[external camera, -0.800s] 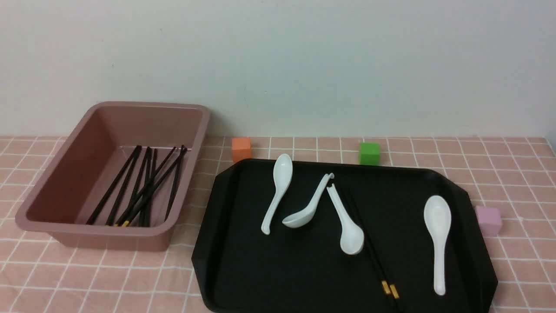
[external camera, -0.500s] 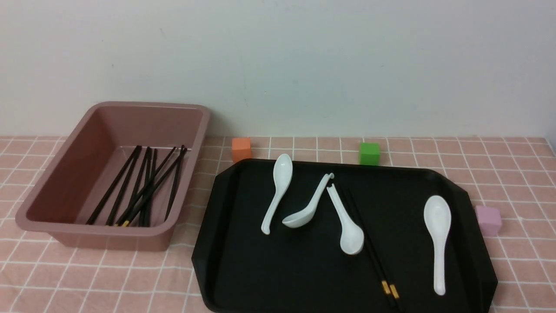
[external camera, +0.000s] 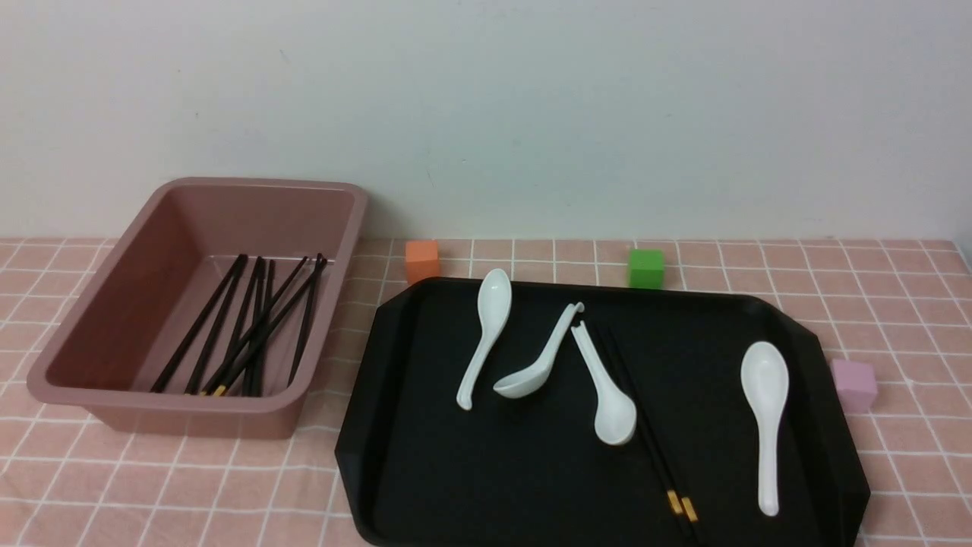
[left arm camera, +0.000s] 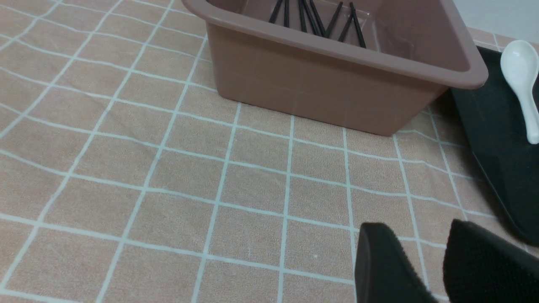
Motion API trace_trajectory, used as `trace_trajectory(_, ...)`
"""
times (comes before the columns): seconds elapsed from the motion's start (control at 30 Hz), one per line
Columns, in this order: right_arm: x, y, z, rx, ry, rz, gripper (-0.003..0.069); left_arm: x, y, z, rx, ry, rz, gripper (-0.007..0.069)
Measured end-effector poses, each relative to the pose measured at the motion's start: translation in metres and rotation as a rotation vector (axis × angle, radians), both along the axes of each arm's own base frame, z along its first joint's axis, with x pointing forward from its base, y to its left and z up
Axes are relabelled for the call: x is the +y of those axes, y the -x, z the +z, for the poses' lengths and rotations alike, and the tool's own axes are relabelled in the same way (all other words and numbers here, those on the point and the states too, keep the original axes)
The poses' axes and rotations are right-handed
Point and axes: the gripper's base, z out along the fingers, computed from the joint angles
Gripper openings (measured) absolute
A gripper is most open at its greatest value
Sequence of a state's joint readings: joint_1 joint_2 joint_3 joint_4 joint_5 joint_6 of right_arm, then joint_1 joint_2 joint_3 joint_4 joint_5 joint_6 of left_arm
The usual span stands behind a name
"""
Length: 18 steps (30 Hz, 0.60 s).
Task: On pink tablecloth take chopsticks from black tray and put them in box.
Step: 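Move the gripper over the chopsticks on the black tray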
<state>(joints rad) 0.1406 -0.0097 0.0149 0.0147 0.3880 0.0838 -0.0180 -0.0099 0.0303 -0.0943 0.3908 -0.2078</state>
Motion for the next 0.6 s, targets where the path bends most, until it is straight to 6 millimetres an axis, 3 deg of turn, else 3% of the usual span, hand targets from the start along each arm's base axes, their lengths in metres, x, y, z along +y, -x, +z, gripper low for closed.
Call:
trace_trajectory(0.3,0.001,-0.001,0.002,-0.028,-0.053,-0.003,0.0182,0.000,0.000,0.000,0.000,0.000,0.000,0.0239)
trace_trajectory(0.5,0.004,-0.004,0.016,-0.143,-0.402,-0.037,0.0191,0.000,0.000,0.000,0.000,0.000,0.000,0.0239)
trace_trajectory(0.6,0.003,-0.004,0.024,-0.213,-0.498,-0.051,0.0194,0.000,0.000,0.000,0.000,0.000,0.000,0.0239)
